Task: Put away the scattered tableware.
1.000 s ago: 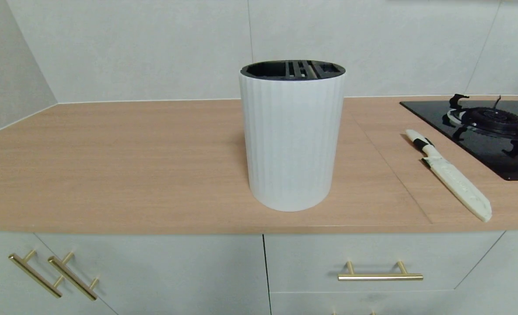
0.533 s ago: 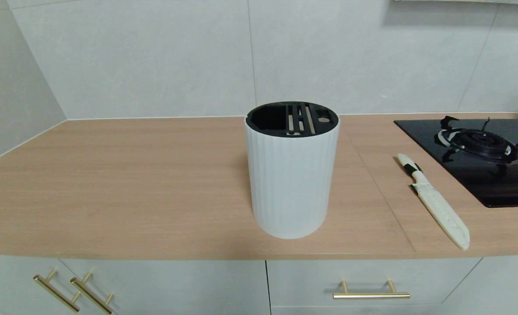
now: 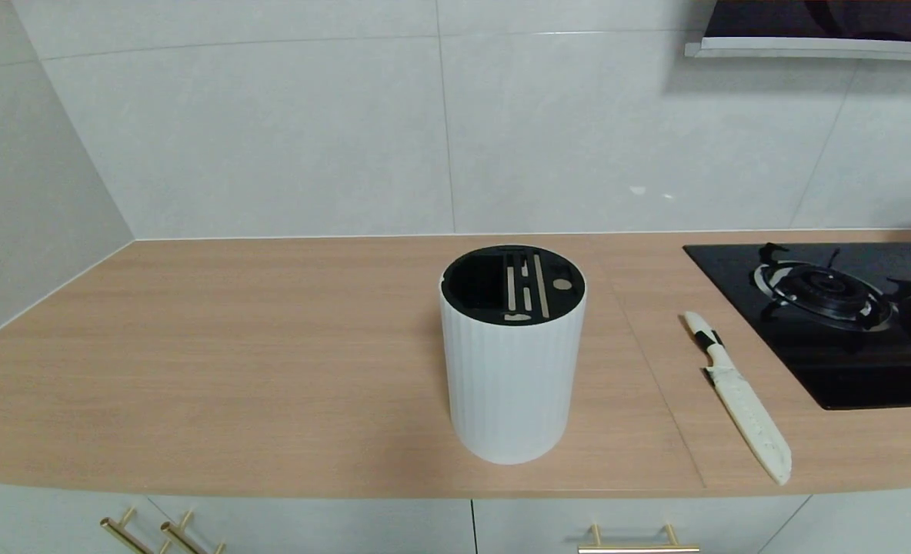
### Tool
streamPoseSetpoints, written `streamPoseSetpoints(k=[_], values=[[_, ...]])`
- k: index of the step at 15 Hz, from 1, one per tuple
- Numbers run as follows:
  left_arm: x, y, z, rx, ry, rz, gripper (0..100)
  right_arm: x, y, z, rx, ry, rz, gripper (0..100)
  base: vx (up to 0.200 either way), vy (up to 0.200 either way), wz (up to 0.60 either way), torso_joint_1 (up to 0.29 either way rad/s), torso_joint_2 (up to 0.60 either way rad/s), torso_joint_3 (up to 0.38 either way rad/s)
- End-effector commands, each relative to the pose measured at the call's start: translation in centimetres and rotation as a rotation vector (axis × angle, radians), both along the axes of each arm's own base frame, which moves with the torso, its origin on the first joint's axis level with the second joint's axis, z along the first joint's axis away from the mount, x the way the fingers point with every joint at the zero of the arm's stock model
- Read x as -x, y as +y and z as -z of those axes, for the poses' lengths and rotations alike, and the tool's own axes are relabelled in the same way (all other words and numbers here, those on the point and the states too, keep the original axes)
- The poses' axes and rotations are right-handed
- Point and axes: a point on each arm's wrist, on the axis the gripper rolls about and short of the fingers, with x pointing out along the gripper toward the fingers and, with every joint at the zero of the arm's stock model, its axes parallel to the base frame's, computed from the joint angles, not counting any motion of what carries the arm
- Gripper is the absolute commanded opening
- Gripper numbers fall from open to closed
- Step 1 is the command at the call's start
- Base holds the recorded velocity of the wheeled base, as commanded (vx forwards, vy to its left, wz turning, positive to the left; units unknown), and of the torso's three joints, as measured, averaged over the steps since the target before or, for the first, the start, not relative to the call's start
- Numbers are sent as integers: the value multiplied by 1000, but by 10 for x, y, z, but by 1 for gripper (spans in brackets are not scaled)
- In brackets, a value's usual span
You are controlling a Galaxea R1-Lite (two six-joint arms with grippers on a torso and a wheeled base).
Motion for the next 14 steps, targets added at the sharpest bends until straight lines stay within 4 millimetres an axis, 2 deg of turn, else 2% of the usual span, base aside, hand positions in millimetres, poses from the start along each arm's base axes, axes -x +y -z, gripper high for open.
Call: streamPoseSetpoints(k=[1,9,12,14], values=[[0,0,0,0,0,-1,100,0,0,0,0,2,0,100,0,0,0,256,-544,-286],[0,0,0,0,0,-1,100,0,0,0,0,2,0,100,0,0,0,273,-579,-307],[0,0,0,0,0,-1,100,0,0,0,0,2,0,100,0,0,0,214,-426,-224],[0,0,0,0,0,-1,100,0,0,0,0,2,-1,100,0,0,0,61,-105,-61]])
